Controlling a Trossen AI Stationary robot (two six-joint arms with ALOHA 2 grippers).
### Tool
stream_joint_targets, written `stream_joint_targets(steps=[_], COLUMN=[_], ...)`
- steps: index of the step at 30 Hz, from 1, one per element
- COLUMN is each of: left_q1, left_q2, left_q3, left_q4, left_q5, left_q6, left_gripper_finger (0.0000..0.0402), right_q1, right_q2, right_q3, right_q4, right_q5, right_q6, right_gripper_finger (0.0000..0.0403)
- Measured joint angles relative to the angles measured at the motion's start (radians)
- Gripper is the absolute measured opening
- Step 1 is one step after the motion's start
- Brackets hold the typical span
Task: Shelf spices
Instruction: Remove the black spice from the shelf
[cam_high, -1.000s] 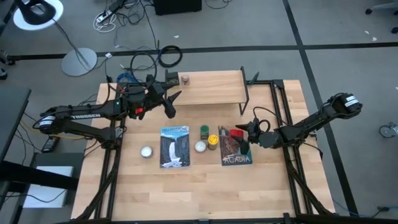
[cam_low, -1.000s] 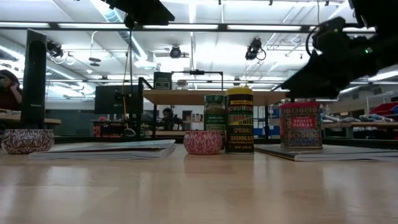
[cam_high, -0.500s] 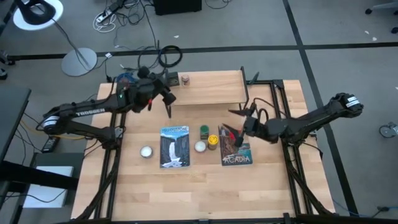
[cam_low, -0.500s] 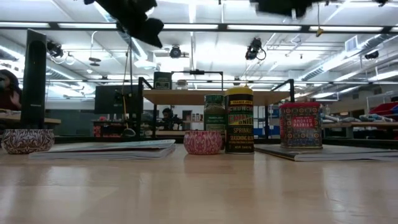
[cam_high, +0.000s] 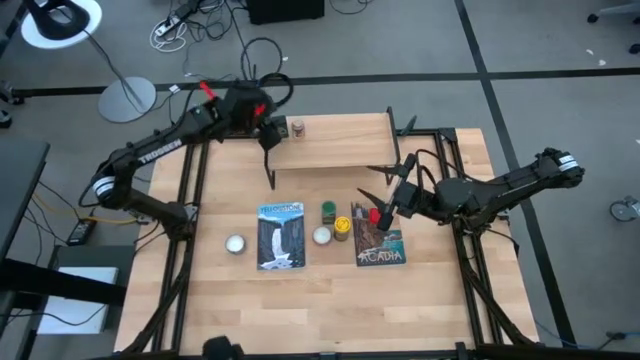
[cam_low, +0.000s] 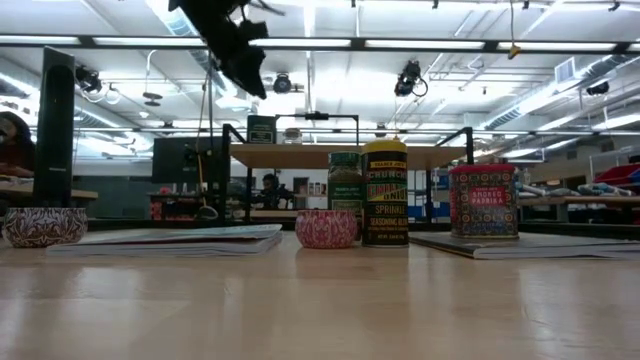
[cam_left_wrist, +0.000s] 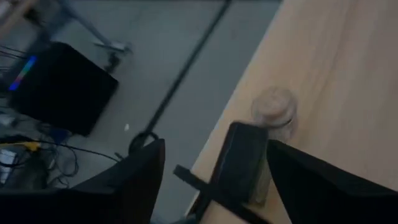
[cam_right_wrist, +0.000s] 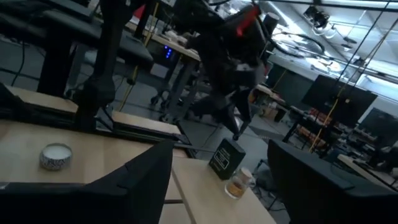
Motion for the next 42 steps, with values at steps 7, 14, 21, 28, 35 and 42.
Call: stream_joint_targets(steps=[7,14,21,28,35,42], left_q1=[0.044,0.032,0.027,0.023,0.047,0.065], left_q2=[0.040,0.021,0.026,0.030,0.060,0.128], left_q3=[0.027,0.028,0.027,0.026,0.026,0.026], left_q4=[-0.058,0.001,-0.050,-0.115,-0.123,-0.126], left_q5=[-0.096,-0.106,0.055,0.120,0.116,0.153], left_q6=[0.072,0.088,0.103,0.127,0.127,0.110], left_gripper_finger=[0.0295,0.0294,0.0294,0.0294,0.0294,0.0294], right_q1=[0.000,-0.006,-0.006,-0.006,-0.006,-0.006], right_q2=[-0.001,0.000,0.000,0.000,0.000,0.000], right_q3=[0.000,0.000,0.000,0.000,0.000,0.000], right_q4=[0.007,0.003,-0.001,-0.008,-0.008,-0.008], right_q5=[0.000,0.000,0.000,0.000,-0.003,-0.007], right_q6=[-0.009,-0.035,-0.044,-0.045,-0.045,-0.045], right_gripper_finger=[0.0253,0.0251,0.0248,0.0248,0.0247,0.0247])
